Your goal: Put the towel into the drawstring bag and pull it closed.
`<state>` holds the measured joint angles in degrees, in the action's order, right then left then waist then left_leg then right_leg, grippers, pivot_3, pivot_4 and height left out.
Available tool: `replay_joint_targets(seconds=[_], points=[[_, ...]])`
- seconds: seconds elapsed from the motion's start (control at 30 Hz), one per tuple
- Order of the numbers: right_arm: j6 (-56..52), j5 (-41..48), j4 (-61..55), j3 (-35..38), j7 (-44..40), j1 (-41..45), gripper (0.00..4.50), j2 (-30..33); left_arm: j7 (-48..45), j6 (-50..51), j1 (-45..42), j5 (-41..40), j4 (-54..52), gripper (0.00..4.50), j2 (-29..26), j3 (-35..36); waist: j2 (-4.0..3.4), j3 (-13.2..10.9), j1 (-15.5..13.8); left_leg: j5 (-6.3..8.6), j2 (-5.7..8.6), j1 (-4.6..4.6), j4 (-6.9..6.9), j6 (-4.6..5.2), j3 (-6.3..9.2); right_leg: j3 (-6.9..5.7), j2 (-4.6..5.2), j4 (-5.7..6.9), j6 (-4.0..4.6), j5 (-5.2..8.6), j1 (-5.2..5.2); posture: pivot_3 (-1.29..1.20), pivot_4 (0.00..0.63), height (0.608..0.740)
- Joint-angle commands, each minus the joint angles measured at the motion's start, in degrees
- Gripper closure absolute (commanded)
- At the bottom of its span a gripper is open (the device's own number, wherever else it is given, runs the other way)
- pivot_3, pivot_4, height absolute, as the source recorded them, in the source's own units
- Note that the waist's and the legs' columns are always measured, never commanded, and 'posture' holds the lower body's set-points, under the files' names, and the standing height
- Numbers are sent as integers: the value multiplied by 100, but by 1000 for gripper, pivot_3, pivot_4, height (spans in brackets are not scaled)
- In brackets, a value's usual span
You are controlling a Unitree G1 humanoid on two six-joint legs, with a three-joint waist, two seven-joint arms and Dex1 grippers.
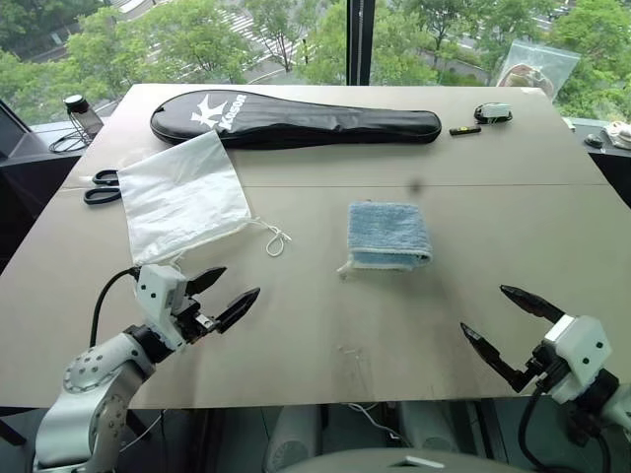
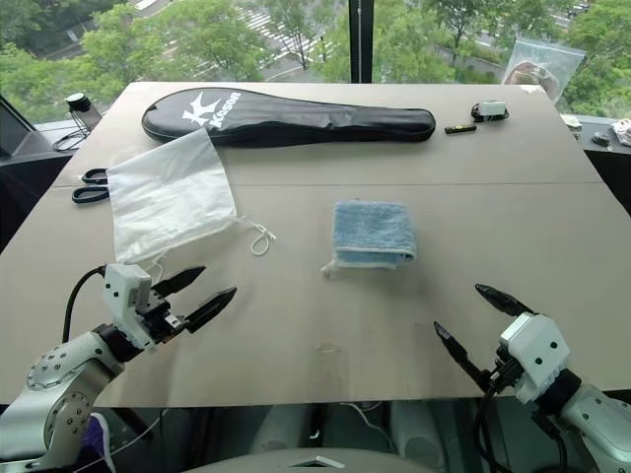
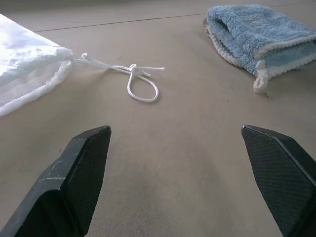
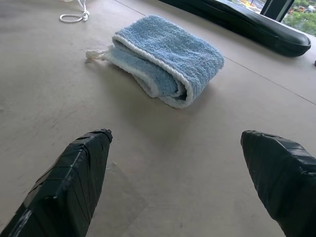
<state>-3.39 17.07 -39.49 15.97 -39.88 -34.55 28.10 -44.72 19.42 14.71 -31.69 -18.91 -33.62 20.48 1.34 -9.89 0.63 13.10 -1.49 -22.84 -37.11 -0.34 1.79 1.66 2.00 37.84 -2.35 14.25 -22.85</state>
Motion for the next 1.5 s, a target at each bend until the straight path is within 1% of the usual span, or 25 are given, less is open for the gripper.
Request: replay_joint_targets(seconds=[0.03,0.07,0.13,0.27,0.3,0.37,0.4,0.47,0.53,0.6,0.67,0.83,1.0,1.23,1.27,1.3,1.33,1.37,1.4,1.43,1.5], points=[[182,158,106,-127,-104,612,0,68,389,-15,-242,-2,-255,105,74,162,3,-1,3,0,0,0,0,0,0,0,0,0,0,0,0,0,150,740],[73,293,100,-334,-133,1075,0,96,629,-119,-420,189,-279,105,127,118,15,-7,33,0,0,3,0,0,1,1,1,-1,0,0,2,0,150,740],[-76,502,34,-656,-307,1713,0,195,1101,-413,-671,757,-252,105,218,-3,13,-11,33,-1,-6,2,-19,2,1,3,-3,-1,-4,-2,4,0,150,740],[-97,659,21,-925,-555,2217,0,387,1616,-1014,-686,1680,-181,105,320,-181,12,-1,-18,-1,2,11,-11,1,-7,-8,-11,5,-2,-2,13,0,150,740],[-199,773,-27,-995,-628,2357,0,469,2034,-1053,-626,2260,-197,105,272,-195,12,-1,-19,-1,9,3,-1,1,-5,-10,-11,1,0,-2,11,0,150,740],[-375,944,-99,-1111,-759,2595,0,618,2574,-1254,-513,3158,-203,105,146,-186,13,-2,-16,0,16,-3,3,0,-8,-4,-9,-3,5,-9,8,0,150,740],[-465,1017,-119,-1149,-761,2714,0,658,2878,-1431,-443,3731,-185,105,23,-199,16,-3,-12,2,21,-6,5,3,-7,-4,-7,-7,-4,-15,8,0,150,740],[-586,1128,-130,-1227,-799,2880,0,730,3338,-1493,-428,4494,-60,105,-136,-225,19,-4,-12,3,20,-6,18,4,-6,-7,-5,-17,-5,-15,8,0,150,740],[-670,1184,-140,-1292,-833,2980,0,778,3614,-1514,-512,4959,136,105,-263,-288,18,-5,-17,3,20,-4,26,4,-7,-7,-1,-17,-4,-14,8,0,150,740],[-695,1185,-123,-1325,-806,3033,0,792,3708,-1525,-631,5190,321,105,-325,-381,18,-5,-25,3,22,-2,29,4,-3,-12,-1,-17,2,-6,8,0,150,740],[-686,1133,-79,-1357,-785,3080,0,790,3715,-1552,-802,5379,597,105,-388,-573,18,-5,-39,3,20,-1,28,4,-1,-16,0,-16,-10,3,9,0,150,740],[-737,1040,-116,-1349,-612,3098,0,749,3840,-1664,-1237,5657,1202,105,-427,-882,20,-4,-29,3,20,0,26,4,-2,-18,4,-12,-16,-5,10,0,150,740],[-812,996,-354,-1404,-395,2913,0,722,3870,-1799,-1569,5722,1636,105,-447,-1040,20,-4,-12,3,20,0,27,4,2,-22,3,-11,-7,-16,9,0,150,740],[-1025,903,-549,-1467,29,2830,0,653,3751,-2082,-2241,5661,2507,105,-646,-1250,20,-3,-6,3,21,0,26,4,1,-22,3,-7,-9,-18,9,0,150,740],[-1105,885,-553,-1473,133,2858,0,633,3631,-2112,-2319,5601,2594,621,-682,-1282,20,-3,-6,3,21,1,26,4,1,-22,3,-6,-9,-18,9,0,150,740],[-1167,873,-559,-1476,207,2879,0,619,3547,-2140,-2370,5562,2658,864,-707,-1304,20,-3,-5,3,21,1,26,4,2,-23,3,-5,-9,-18,9,0,150,740],[-1318,878,-567,-1495,284,2919,0,638,3257,-1926,-2469,5305,2686,1371,-658,-1259,20,-3,-5,3,21,1,25,4,2,-23,3,-5,-9,-18,9,0,150,740],[-1430,882,-575,-1508,332,2946,0,652,3049,-1764,-2541,5115,2704,1782,-617,-1223,20,-3,-4,3,22,1,25,4,1,-22,3,-5,-9,-18,9,0,150,740],[-1559,890,-582,-1510,443,2984,0,622,2843,-1511,-2656,4872,2662,2225,-550,-1144,20,-3,-3,3,21,0,25,4,0,-22,3,-5,-9,-18,9,0,150,740],[-1844,938,-585,-1527,627,3064,0,587,2418,-1165,-2787,4490,2503,2750,-515,-1105,20,-3,-1,3,22,0,25,4,0,-22,3,-5,-9,-18,9,0,150,740],[-2462,1109,-628,-1519,978,3213,0,530,1652,-199,-3101,3628,2064,3569,-447,-956,21,-4,0,3,22,-1,23,4,2,-25,2,-3,-9,-18,9,0,150,740]])
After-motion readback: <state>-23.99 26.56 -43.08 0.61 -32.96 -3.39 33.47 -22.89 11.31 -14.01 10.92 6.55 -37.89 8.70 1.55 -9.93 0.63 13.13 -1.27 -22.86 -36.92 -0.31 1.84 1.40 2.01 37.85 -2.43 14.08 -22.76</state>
